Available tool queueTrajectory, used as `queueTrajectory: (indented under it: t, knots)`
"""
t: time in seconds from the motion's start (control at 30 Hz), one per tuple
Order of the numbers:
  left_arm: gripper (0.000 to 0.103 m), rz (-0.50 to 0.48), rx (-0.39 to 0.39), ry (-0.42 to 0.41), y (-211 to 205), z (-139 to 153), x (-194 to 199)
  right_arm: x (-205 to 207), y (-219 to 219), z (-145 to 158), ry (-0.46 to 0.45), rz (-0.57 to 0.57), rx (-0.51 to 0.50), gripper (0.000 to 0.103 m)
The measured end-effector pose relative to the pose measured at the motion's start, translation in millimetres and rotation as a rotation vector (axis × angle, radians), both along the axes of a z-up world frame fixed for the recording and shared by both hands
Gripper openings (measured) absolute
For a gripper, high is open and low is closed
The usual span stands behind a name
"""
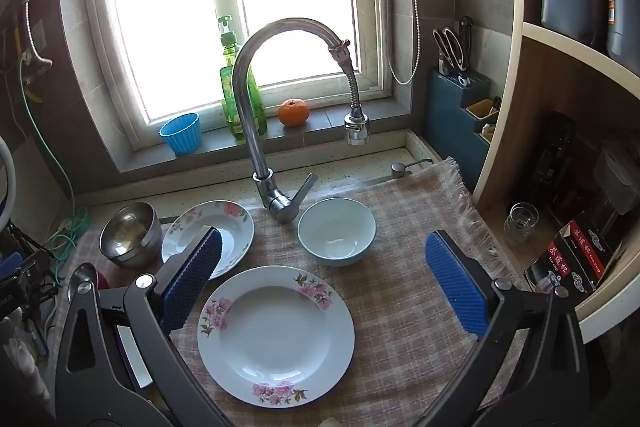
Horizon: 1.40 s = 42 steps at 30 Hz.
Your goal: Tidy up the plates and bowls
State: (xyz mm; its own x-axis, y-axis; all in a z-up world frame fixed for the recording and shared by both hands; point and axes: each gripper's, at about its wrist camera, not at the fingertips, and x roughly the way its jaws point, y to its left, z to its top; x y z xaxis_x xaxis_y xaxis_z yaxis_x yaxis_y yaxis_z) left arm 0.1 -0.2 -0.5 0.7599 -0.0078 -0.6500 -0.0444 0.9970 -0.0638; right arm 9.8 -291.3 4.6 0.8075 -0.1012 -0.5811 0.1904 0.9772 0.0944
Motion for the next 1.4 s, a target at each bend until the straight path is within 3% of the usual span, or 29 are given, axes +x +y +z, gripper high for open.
queueTrajectory:
  t: [1.4]
  knots:
    - [0.103,0.01,-0.006,0.01,-0.7,-5.4,2.4,7.6,6.0,-4.2,0.018,0.004,-0.006,0.103]
